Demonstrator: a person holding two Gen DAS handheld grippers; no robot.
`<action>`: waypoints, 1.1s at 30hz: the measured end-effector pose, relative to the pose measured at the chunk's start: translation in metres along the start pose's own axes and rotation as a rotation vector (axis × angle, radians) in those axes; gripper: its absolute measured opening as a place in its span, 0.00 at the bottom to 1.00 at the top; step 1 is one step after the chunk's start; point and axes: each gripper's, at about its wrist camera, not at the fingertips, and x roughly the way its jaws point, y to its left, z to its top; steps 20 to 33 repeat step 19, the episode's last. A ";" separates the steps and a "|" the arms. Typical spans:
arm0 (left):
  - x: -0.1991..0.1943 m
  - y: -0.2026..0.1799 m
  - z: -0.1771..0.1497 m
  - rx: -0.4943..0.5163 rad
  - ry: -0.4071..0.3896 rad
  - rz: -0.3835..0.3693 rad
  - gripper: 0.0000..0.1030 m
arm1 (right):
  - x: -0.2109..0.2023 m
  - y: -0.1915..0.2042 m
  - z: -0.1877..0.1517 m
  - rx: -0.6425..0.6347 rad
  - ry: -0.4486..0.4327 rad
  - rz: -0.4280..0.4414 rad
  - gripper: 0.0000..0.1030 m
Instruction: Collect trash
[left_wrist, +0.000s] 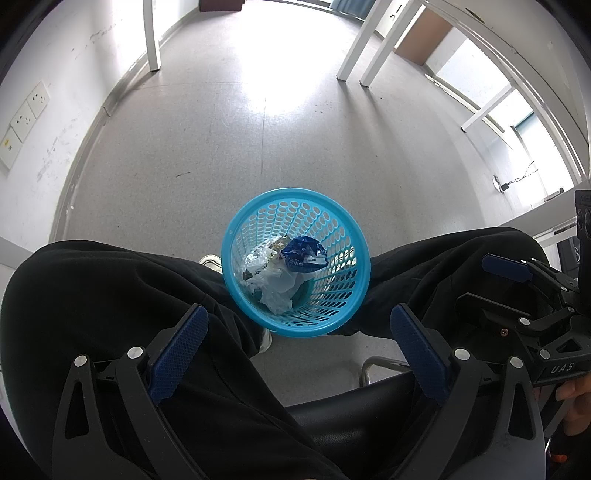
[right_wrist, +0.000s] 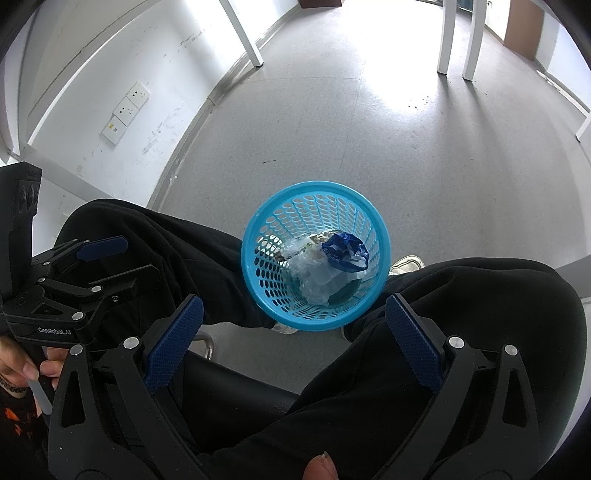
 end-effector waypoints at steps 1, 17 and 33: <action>0.000 0.000 0.001 0.000 0.000 0.000 0.94 | 0.000 0.000 0.000 0.000 0.000 0.000 0.92; 0.001 0.001 -0.003 -0.002 0.006 -0.002 0.94 | 0.001 0.004 -0.001 -0.002 0.002 0.003 0.92; 0.002 0.002 -0.005 -0.005 0.009 0.003 0.94 | 0.001 0.004 -0.002 -0.002 0.002 0.003 0.92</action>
